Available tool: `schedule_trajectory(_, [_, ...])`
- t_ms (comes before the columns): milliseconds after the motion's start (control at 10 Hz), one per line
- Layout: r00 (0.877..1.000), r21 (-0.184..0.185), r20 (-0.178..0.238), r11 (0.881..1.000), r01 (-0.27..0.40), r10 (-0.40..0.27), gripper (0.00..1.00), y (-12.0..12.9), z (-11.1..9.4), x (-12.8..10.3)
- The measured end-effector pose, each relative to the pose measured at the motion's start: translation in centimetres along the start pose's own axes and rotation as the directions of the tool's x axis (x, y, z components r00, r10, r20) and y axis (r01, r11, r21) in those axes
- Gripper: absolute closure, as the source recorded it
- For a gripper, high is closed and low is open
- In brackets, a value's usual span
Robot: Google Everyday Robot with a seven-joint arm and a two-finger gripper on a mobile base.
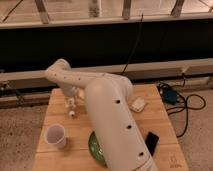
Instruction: Place the bottle in the ceramic bowl
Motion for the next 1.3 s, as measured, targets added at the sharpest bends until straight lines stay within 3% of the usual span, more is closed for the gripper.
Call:
schedule_trajectory(200, [1.000,0.013,-0.006,1.000,0.009,-0.009,0.20,-0.2,-0.3,0.1])
schedule_trajectory(300, [0.999,0.031,-0.020,0.999,0.040,-0.039,0.20,-0.8,-1.6,0.3])
schedule_trajectory(400, [0.998,0.026,-0.027,0.998,0.062,-0.061,0.20,-1.3,-2.6,0.2])
schedule_trajectory(800, [0.984,-0.110,-0.066,0.982,0.155,-0.163,0.20,-4.3,-7.2,-0.3])
schedule_trajectory(900, [0.975,-0.147,-0.082,0.971,0.191,-0.204,0.20,-5.5,-8.6,-0.6])
schedule_trajectory(1100, [0.961,-0.173,-0.111,0.957,0.232,-0.253,0.20,-6.9,-10.4,-0.7])
schedule_trajectory(1300, [0.939,-0.157,-0.171,0.949,0.275,-0.300,0.20,-8.5,-12.8,-0.6])
